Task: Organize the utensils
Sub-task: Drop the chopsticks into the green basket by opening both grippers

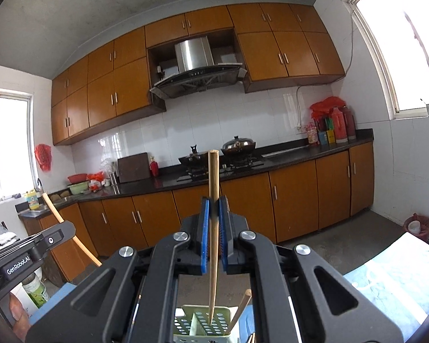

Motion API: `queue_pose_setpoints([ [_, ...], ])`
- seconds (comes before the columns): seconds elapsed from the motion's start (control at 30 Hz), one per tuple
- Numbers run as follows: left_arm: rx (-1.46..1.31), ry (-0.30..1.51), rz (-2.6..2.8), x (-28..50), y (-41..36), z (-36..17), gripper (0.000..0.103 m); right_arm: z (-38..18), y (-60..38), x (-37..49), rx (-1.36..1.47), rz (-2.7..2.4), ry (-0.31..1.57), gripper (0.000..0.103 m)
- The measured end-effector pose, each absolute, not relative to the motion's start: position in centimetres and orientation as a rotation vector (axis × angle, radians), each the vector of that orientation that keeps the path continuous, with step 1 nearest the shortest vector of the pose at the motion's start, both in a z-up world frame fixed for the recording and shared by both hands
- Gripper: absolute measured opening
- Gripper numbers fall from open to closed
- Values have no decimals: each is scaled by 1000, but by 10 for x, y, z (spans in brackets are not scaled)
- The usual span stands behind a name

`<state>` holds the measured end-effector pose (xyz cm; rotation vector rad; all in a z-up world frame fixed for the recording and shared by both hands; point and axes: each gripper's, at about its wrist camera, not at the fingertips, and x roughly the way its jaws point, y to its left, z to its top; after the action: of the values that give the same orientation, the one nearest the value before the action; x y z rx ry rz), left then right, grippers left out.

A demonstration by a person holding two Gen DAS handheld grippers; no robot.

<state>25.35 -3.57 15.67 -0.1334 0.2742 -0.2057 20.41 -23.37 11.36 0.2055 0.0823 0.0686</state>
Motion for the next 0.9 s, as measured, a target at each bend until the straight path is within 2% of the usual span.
queue_pose_setpoints([
  [0.33, -128, 388, -203, 276, -38, 119, 8, 88, -229, 210, 187, 71, 183, 8],
  [0.43, -129, 399, -199, 274, -34, 117, 12, 89, -234, 204, 192, 69, 197, 8],
  [0.47, -130, 397, -197, 273, -31, 118, 16, 90, -235, 203, 195, 68, 197, 9],
  [0.53, -134, 387, -190, 267, -28, 123, 22, 95, -240, 195, 203, 64, 188, 15],
  [0.6, -137, 373, -184, 259, -25, 127, 23, 101, -245, 184, 206, 49, 164, 36],
  [0.73, -144, 351, -168, 238, -16, 137, 25, 107, -258, 163, 210, 29, 145, 38],
  [0.9, -143, 354, -153, 202, 5, 133, 33, 92, -282, 138, 206, -24, 201, 39],
])
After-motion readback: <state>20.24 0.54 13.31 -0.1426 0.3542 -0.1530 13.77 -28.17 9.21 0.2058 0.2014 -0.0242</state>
